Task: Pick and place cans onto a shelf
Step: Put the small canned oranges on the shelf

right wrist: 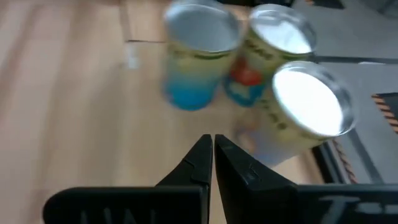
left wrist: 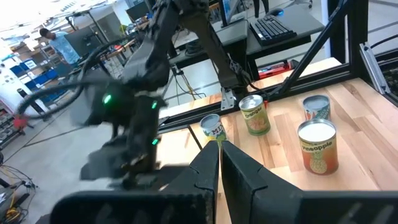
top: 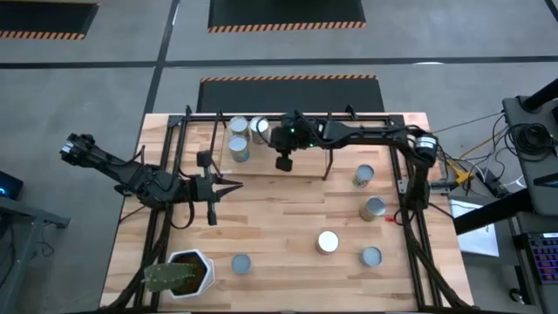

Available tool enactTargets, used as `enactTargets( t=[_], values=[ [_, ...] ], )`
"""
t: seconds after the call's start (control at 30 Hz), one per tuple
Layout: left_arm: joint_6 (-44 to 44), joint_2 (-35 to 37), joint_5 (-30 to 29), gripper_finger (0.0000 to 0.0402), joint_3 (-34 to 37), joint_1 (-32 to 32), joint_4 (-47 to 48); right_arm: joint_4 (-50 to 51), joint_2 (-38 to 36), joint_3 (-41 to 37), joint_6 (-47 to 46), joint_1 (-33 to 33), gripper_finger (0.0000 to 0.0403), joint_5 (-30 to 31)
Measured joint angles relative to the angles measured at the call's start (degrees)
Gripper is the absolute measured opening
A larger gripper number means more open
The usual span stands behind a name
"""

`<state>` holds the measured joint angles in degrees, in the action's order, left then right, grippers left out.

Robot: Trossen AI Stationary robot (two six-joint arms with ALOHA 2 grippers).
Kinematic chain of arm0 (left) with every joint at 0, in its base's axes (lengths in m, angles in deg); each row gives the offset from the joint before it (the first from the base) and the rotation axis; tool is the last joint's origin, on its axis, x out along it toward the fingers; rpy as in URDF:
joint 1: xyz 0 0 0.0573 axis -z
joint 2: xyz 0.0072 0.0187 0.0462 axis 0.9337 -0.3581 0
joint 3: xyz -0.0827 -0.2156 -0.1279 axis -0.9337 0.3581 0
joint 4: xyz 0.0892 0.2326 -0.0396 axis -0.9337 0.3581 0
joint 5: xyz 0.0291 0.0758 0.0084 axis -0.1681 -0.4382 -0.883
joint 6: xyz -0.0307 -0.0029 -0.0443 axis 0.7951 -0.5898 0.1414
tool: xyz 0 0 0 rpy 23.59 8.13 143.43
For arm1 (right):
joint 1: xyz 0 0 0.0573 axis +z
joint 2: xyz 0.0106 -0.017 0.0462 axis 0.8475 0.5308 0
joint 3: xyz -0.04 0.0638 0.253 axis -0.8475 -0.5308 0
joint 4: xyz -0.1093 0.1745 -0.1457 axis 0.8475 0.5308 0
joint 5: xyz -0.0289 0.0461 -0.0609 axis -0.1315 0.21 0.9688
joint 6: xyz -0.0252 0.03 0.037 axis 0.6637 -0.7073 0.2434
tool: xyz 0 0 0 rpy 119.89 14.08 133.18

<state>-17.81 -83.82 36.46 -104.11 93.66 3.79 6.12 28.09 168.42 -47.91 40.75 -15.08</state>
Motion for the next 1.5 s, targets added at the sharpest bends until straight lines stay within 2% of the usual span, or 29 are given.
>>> enactTargets(
  t=[0.07,0.2,0.47,0.63,0.8,0.97,1.07,1.2,1.37,1.5],
  values=[
    [0.3,0.0,0.0,0.0000,0.0,0.0,-0.1,3.9,-2.4,-0.3,0.0,2.5,0.0009,0.4],
    [2.3,0.0,0.0,0.0000,0.0,0.0,-0.7,8.0,-7.2,-2.5,-1.2,8.4,0.0009,5.2],
    [9.3,-2.2,1.1,0.0000,0.0,0.0,-4.3,6.7,-19.8,-15.5,-6.7,19.6,0.0009,13.7],
    [10.1,-7.2,1.2,0.0000,-1.3,0.0,-8.3,-0.1,-28.1,-24.7,-7.9,24.8,0.0009,17.8],
    [13.6,-12.5,1.2,0.0000,-6.2,0.0,-3.3,-6.6,-36.0,-30.9,-7.3,27.7,0.0009,20.9],
    [23.7,-17.3,2.8,0.0000,-12.2,0.0,11.7,-8.5,-41.5,-33.7,-6.1,29.0,0.0009,20.8],
    [34.4,-21.0,7.5,0.0000,-17.6,-0.5,23.7,-8.5,-43.5,-34.2,-6.0,29.0,0.0009,20.9],
    [44.9,-28.7,17.9,0.0000,-25.2,-1.1,36.2,-9.4,-44.5,-34.3,-4.0,29.0,0.0009,20.9],
    [45.3,-39.7,30.0,0.0000,-31.2,-0.7,45.0,-9.3,-43.6,-34.3,-1.8,29.0,0.0009,20.9],
    [45.2,-45.7,40.5,0.0000,-32.3,-0.6,46.4,-9.1,-43.7,-34.3,-1.8,29.0,0.0009,20.9]
  ],
)
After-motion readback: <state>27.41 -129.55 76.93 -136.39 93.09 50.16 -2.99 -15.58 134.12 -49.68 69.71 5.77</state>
